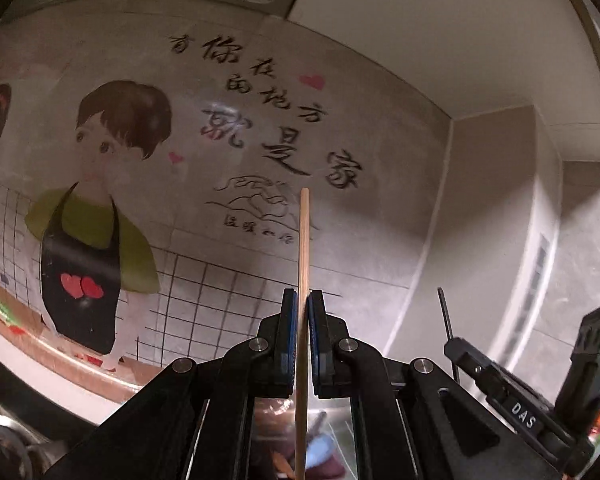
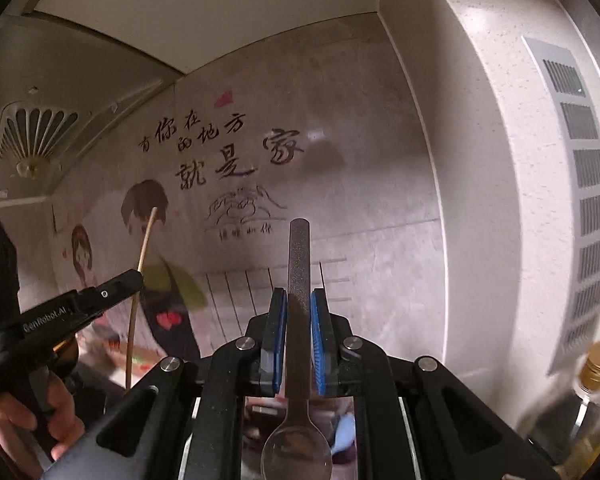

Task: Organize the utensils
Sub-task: 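Insert the dark spoon with the right tool while the left tool inserts the chopstick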

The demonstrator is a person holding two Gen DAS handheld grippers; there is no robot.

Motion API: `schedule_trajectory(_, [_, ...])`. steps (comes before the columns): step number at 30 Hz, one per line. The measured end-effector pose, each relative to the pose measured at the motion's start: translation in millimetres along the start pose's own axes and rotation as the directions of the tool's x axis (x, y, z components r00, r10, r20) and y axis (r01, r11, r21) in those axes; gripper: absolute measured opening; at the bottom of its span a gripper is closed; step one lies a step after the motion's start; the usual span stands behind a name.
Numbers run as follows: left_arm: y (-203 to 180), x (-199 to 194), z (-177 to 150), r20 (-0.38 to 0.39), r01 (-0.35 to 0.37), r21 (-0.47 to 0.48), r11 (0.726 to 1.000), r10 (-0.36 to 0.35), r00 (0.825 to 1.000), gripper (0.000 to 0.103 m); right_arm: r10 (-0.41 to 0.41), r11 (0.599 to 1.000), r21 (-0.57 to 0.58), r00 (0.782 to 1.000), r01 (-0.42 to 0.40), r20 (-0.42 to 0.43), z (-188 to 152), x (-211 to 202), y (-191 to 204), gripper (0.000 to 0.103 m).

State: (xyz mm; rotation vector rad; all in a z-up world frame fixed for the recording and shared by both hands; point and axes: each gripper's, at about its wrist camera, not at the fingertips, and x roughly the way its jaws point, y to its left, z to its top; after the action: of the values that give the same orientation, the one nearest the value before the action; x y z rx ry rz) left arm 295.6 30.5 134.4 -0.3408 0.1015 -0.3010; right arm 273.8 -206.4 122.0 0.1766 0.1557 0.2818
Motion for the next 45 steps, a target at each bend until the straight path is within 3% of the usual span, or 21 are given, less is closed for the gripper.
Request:
schedule_trajectory(4, [21.7, 32.9, -26.2, -0.029, -0.029, -0.049, 0.998, 0.027, 0.999, 0.006, 0.004, 1.000, -0.004, 1.000, -0.005, -0.025, -19.5, 33.3, -3.0, 0.011])
schedule_trajectory(18, [54.8, 97.0, -100.6, -0.092, -0.168, -0.049, 0.984, 0.163, 0.982, 0.006, -0.010, 0.999, 0.045, 0.988, 0.017, -0.151, -103.4, 120.9, -33.8, 0.011])
schedule_trajectory(26, [61.1, 116.4, -129.2, -0.173, -0.166, -0.012, 0.986, 0.161, 0.972, 0.006, -0.020, 0.999, 0.030, 0.979, 0.026, -0.201, -133.7, 142.4, -38.4, 0.011])
schedule_trajectory(30, [68.4, 116.2, -141.4, -0.272, -0.156, -0.038, 0.987, 0.140, 0.952, 0.006, -0.019, 0.999, 0.026, 0.968, 0.027, -0.249, -147.3, 142.2, -41.8, 0.011])
schedule_trajectory(34, [64.6, 104.1, -145.8, -0.308, -0.145, -0.006, 0.989, 0.136, 0.942, 0.006, -0.018, 0.999, 0.032, 0.960, 0.028, -0.279, -153.6, 131.3, -46.9, 0.011])
schedule_trajectory(41, [56.6, 92.8, -146.8, -0.406, -0.132, 0.019, 0.991, 0.128, 0.905, 0.008, -0.020, 0.999, 0.024, 0.940, 0.030, -0.340, -157.6, 115.6, -49.1, 0.011])
schedule_trajectory(45, [51.3, 95.2, -143.9, -0.478, -0.137, 0.051, 0.989, 0.144, 0.867, 0.011, 0.017, 0.997, 0.080, 0.910, 0.018, -0.414, -156.9, 113.3, -53.8, 0.013])
